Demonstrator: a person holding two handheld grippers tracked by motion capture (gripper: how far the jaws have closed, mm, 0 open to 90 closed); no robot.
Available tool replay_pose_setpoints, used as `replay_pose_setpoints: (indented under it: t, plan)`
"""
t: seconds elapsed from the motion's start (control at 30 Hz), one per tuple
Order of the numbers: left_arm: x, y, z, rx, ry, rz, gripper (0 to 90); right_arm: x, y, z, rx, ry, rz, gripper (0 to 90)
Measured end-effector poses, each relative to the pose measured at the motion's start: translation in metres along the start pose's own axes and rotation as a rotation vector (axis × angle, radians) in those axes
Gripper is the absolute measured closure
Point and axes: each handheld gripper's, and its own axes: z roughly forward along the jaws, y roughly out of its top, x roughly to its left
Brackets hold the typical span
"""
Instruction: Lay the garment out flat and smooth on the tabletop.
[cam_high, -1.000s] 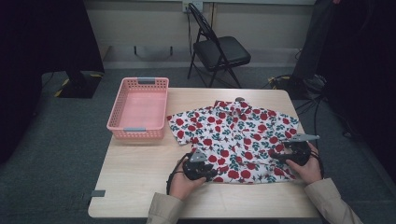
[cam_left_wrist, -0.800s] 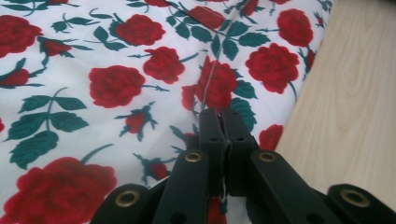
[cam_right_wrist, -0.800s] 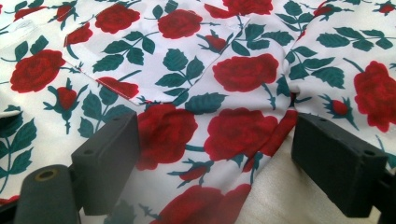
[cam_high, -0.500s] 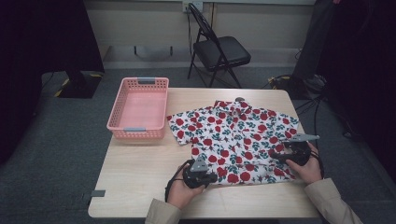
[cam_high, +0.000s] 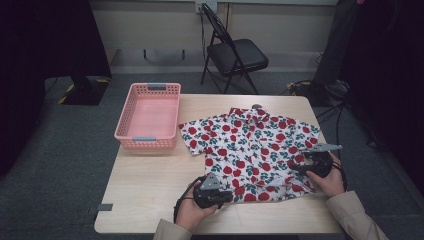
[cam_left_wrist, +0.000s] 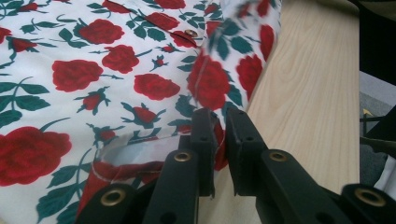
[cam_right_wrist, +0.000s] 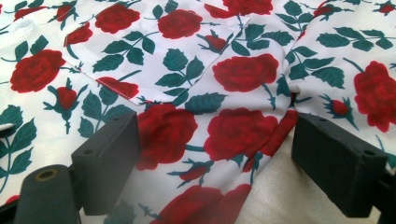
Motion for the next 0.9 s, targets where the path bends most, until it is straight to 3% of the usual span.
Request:
replay_pose_setpoints:
  t: [0.1,0.13,0.17,0.2,0.23,0.33,0.6,0.9]
  plan:
    - [0.0,0.002,-0.003,-0.028,0.006,-0.011,66.1,0.0,0.0,0.0,0.0,0.0,0.0,14.8]
    - [0.0,0.002,-0.004,-0.044,0.016,-0.015,66.1,0.0,0.0,0.0,0.0,0.0,0.0,14.8]
    - [0.002,0.003,-0.005,-0.06,0.028,-0.004,55.4,0.0,0.0,0.0,0.0,0.0,0.0,14.8]
    - [0.003,0.004,-0.005,-0.069,0.041,-0.003,55.4,0.0,0.0,0.0,0.0,0.0,0.0,14.8]
    - [0.006,0.004,-0.006,-0.089,0.054,-0.01,47.0,0.0,0.0,0.0,0.0,0.0,0.0,14.8]
    - [0.011,0.005,-0.008,-0.098,0.079,-0.021,38.6,0.0,0.0,0.0,0.0,0.0,0.0,14.8]
    - [0.021,0.01,-0.006,-0.077,0.103,-0.008,31.2,0.0,0.0,0.0,0.0,0.0,0.0,14.8]
    - [0.018,0.033,0.028,-0.057,0.061,0.012,28.6,0.0,0.0,0.0,0.0,0.0,0.0,14.8]
